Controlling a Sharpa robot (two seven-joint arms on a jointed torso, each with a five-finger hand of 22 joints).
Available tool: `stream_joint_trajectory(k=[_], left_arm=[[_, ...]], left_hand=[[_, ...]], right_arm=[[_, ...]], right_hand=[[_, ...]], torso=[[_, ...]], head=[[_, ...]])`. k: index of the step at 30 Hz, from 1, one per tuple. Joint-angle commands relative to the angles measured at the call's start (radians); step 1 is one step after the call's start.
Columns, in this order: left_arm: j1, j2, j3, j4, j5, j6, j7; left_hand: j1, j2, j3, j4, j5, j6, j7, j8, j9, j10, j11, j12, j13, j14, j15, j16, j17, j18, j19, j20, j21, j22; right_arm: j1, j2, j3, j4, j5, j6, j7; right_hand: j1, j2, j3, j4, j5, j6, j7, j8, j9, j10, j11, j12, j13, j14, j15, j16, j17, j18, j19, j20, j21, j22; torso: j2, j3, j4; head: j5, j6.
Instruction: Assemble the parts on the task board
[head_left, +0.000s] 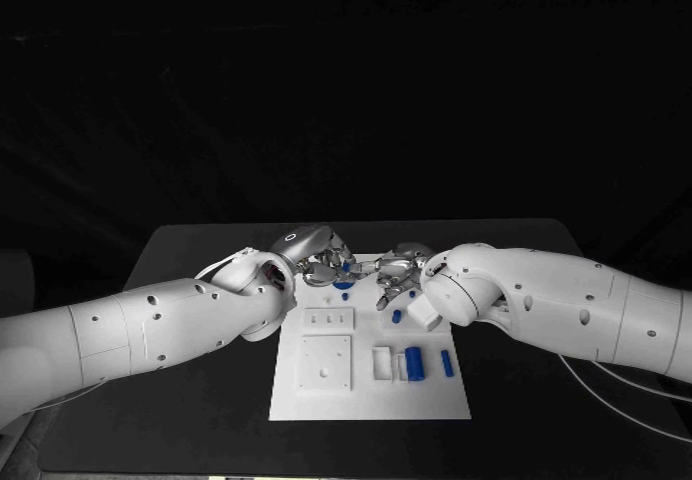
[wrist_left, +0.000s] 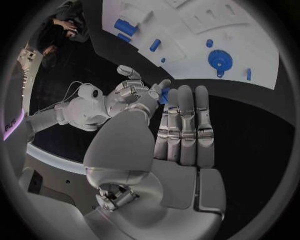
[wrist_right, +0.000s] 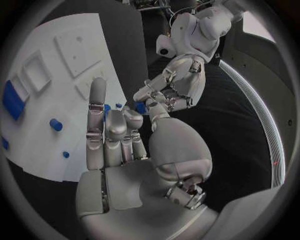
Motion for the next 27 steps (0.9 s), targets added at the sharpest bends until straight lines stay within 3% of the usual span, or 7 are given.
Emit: stream_joint_trajectory(k=[1, 6, 9, 11, 16, 21, 27], left_arm=[[0.002, 0.004, 0.001, 0.003, -0.005, -0.002, 0.011], [0.002, 0.005, 0.001, 0.003, -0.005, 0.000, 0.012], [0.002, 0.005, 0.001, 0.003, -0.005, 0.001, 0.012], [0.002, 0.006, 0.001, 0.003, -0.005, 0.002, 0.012], [0.002, 0.006, 0.001, 0.003, -0.005, 0.004, 0.011], [0.002, 0.006, 0.001, 0.001, -0.005, 0.005, 0.010], [0.002, 0.006, 0.001, 0.000, -0.004, -0.002, 0.010]], left_hand=[[0.004, 0.006, -0.001, 0.006, 0.004, 0.008, -0.002, 0.003, 0.002, 0.007, 0.002, -0.003, -0.001, 0.005, 0.001, -0.007, 0.001, -0.010, 0.005, 0.000, -0.001, 0.000], [0.004, 0.006, -0.001, 0.006, 0.004, 0.008, -0.002, 0.003, 0.002, 0.008, 0.002, -0.004, -0.001, 0.006, 0.000, -0.007, 0.002, -0.010, 0.006, 0.000, -0.001, 0.000], [0.004, 0.006, -0.001, 0.006, 0.004, 0.008, -0.002, 0.003, 0.002, 0.008, 0.002, -0.004, -0.001, 0.006, 0.000, -0.007, 0.002, -0.010, 0.006, 0.000, -0.001, 0.001], [0.004, 0.006, -0.001, 0.006, 0.004, 0.008, -0.002, 0.003, 0.002, 0.008, 0.002, -0.004, -0.001, 0.006, 0.000, -0.007, 0.002, -0.010, 0.006, 0.000, -0.001, 0.001], [0.004, 0.006, -0.001, 0.006, 0.004, 0.008, -0.002, 0.003, 0.002, 0.008, 0.002, -0.004, -0.001, 0.006, 0.000, -0.007, 0.002, -0.010, 0.006, 0.000, -0.001, 0.001], [0.004, 0.006, -0.001, 0.006, 0.004, 0.008, -0.002, 0.003, 0.002, 0.008, 0.002, -0.004, -0.001, 0.006, 0.000, -0.007, 0.002, -0.010, 0.006, 0.000, -0.001, 0.001], [-0.001, -0.004, -0.007, 0.007, -0.015, -0.019, 0.006, 0.002, 0.000, 0.007, 0.004, -0.006, -0.001, 0.004, 0.002, -0.012, 0.002, -0.010, 0.004, 0.002, -0.003, -0.001]], right_arm=[[-0.003, 0.004, 0.000, 0.000, 0.016, 0.006, 0.025], [-0.004, 0.008, 0.000, -0.002, 0.024, 0.008, 0.037], [-0.005, 0.009, 0.000, -0.003, 0.028, 0.010, 0.045], [-0.005, 0.010, 0.000, -0.004, 0.029, 0.011, 0.050], [-0.006, 0.011, 0.000, -0.004, 0.031, 0.008, 0.061], [-0.006, 0.010, 0.000, -0.004, 0.029, -0.001, 0.066], [-0.007, 0.006, 0.000, -0.003, 0.025, -0.015, 0.072]], right_hand=[[-0.004, 0.010, 0.035, -0.008, -0.009, 0.011, -0.002, -0.001, -0.002, 0.007, -0.003, 0.007, 0.005, 0.007, 0.000, 0.003, 0.003, 0.011, -0.002, -0.006, 0.005, 0.007], [-0.014, 0.007, 0.146, -0.027, -0.036, 0.026, -0.006, -0.002, -0.002, 0.009, -0.005, 0.006, 0.011, 0.007, -0.002, 0.005, 0.008, 0.011, -0.005, -0.008, 0.004, 0.022], [-0.007, 0.020, 0.218, -0.041, -0.060, 0.037, -0.008, -0.001, -0.002, 0.008, -0.007, 0.005, 0.013, 0.006, -0.003, 0.003, 0.008, 0.011, -0.008, -0.010, 0.004, 0.028], [-0.018, 0.013, 0.280, -0.053, -0.064, 0.046, -0.009, -0.001, -0.002, 0.008, -0.007, 0.004, 0.013, 0.005, -0.004, 0.001, 0.008, 0.010, -0.011, -0.011, 0.006, 0.034], [-0.008, 0.010, 0.423, -0.111, -0.069, 0.080, -0.013, 0.000, -0.001, 0.007, -0.009, 0.000, 0.012, 0.003, -0.008, 0.000, 0.009, 0.015, -0.026, -0.015, 0.022, 0.058], [-0.001, 0.005, 0.502, -0.173, -0.075, 0.127, -0.021, -0.001, 0.002, 0.011, -0.013, -0.010, 0.004, 0.001, -0.014, -0.003, 0.010, 0.021, -0.061, -0.022, 0.067, 0.113], [0.002, 0.009, 0.518, -0.189, -0.097, 0.143, -0.023, 0.000, 0.002, 0.013, -0.015, -0.014, 0.001, 0.000, -0.015, -0.005, 0.011, 0.024, -0.076, -0.022, 0.083, 0.140]], torso=[[0.000, 0.0001, -0.0006], [-0.001, 0.0003, -0.0004], [0.000, 0.0002, -0.0002], [0.000, 0.0002, -0.0001], [0.000, -0.0001, -0.0006], [-0.001, 0.0000, -0.0010], [-0.001, 0.0001, -0.0012]], head=[[0.000, -0.001], [-0.001, 0.000], [-0.001, 0.000], [-0.001, 0.000], [-0.001, -0.001], [-0.001, -0.002], [-0.001, -0.002]])
